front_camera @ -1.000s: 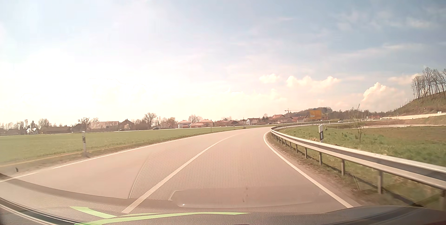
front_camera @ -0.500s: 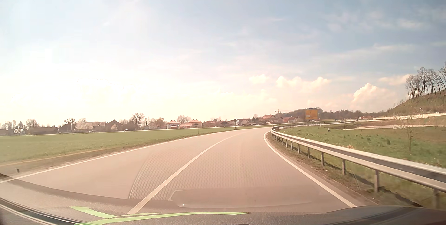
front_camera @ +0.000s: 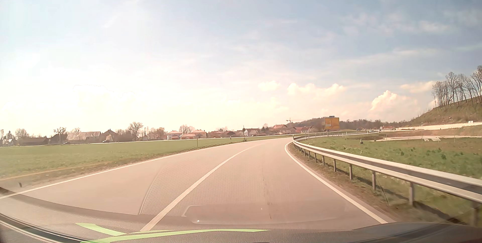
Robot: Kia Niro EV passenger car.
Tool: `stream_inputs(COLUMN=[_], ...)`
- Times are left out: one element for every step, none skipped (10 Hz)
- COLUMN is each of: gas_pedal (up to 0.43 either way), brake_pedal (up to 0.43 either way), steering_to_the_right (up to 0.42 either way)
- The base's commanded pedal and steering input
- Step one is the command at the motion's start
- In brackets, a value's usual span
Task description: Follow the waypoints while adhering to traffic rules and regulations
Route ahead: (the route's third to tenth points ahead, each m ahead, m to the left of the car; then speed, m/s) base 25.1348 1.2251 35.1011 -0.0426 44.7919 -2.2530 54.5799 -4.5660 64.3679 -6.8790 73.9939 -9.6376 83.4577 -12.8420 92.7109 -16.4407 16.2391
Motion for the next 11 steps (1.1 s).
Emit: stream_inputs(gas_pedal=[0.189, 0.189, 0.189, 0.189, 0.189, 0.189, 0.189, 0.189, 0.177, 0.177, 0.177], brake_pedal=[0.0, 0.0, 0.0, 0.0, 0.0, 0.0, 0.0, 0.0, 0.0, 0.0, 0.0], steering_to_the_right=[0.022, 0.022, 0.022, 0.022, 0.022, 0.023, 0.023, 0.023, 0.023, 0.024, 0.024])
